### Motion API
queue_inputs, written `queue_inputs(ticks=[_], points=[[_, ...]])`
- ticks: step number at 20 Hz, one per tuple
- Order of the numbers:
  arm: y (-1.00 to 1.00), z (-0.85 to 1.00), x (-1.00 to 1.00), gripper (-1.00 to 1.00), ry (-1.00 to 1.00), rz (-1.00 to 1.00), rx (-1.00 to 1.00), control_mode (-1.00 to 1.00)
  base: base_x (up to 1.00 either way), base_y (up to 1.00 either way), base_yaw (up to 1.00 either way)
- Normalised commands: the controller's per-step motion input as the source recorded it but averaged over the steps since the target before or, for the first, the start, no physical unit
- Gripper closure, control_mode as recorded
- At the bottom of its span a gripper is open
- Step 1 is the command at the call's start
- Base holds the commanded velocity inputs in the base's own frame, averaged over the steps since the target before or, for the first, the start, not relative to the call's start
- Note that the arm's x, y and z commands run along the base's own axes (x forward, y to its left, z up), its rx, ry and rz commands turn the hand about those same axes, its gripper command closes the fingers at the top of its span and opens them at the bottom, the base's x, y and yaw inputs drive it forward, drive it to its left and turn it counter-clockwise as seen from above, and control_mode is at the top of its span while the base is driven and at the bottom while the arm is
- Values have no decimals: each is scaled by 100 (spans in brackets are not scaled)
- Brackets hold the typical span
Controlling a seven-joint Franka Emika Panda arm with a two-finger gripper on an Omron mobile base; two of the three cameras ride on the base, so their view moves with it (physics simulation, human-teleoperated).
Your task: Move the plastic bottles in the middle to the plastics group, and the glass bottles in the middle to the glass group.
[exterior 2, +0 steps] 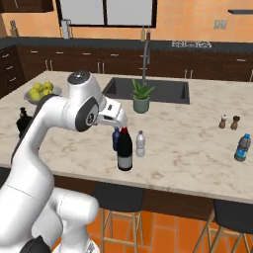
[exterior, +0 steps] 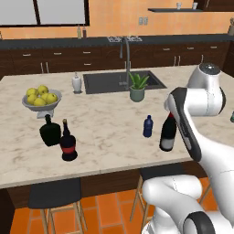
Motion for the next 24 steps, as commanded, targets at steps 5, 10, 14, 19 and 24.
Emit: queue_inputs(ticks=[5, 10, 14, 19, 24], points=[[-23, -43, 21, -100, 0, 0, 0, -100, 0, 0, 0], [-1, -39, 24, -100, 0, 5, 0, -100, 0, 0, 0], [0, -22, 13, -100, 0, 6, 0, -100, 0, 0, 0], [0, -19, 25, -100, 0, 3, 0, -100, 0, 0, 0], [0, -11, 23, -100, 0, 3, 0, -100, 0, 0, 0]])
